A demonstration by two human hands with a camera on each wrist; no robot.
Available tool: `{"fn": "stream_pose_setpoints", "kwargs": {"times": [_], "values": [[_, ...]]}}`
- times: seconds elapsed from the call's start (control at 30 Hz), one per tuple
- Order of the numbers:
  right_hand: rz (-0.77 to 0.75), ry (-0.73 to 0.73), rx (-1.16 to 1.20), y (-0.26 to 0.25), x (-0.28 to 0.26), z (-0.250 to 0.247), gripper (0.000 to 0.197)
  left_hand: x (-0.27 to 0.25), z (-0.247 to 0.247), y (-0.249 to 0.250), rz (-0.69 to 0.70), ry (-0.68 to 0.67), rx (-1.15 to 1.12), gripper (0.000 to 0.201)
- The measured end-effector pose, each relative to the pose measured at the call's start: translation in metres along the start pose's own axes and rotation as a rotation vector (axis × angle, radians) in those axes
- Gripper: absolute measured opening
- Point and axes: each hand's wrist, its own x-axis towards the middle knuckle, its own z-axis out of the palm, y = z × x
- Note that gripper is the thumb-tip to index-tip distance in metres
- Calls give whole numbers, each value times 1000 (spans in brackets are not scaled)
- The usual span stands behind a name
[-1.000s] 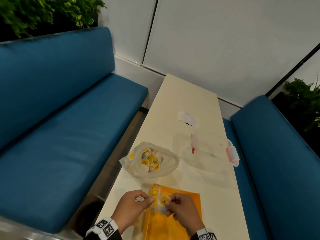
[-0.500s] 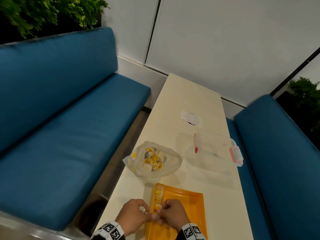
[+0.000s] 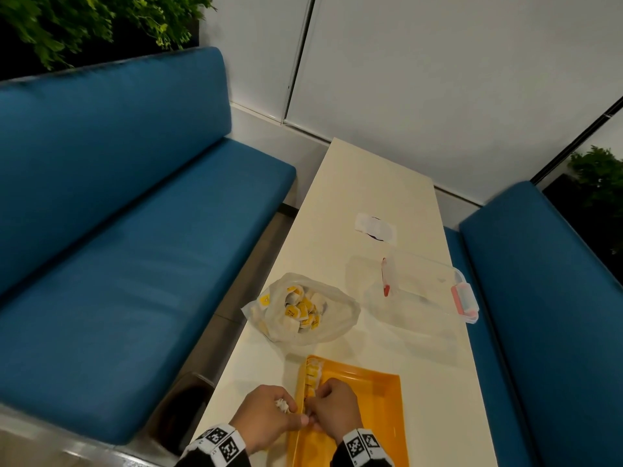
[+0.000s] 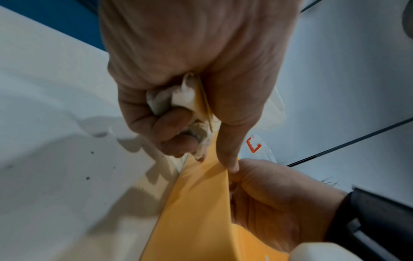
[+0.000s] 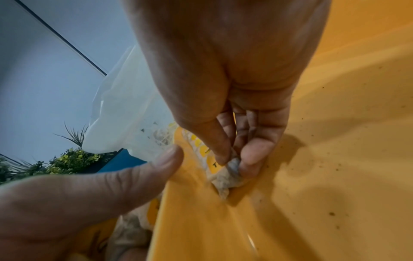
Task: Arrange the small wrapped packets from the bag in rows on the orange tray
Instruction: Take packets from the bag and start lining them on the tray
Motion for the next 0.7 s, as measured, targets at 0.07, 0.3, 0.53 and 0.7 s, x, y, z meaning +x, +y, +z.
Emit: {"fn": "stream_pose_setpoints", "kwargs": {"times": [0.07,0.3,0.53,0.7], "values": [[-7,2,-1,2,0,1,15,0,-1,-1,-9,-16,-14,33],[-96,55,-29,4,-6,-12,20,-12,-26,6,-156,-92,-454,36],[-423,-101,43,-38,-53,-21,19,-13,-43,17,-162,-90,-1057,29],[-590,-212,43,-56,-73,-9,26,-11,-40,20,-131,-6,-1096,24]]}}
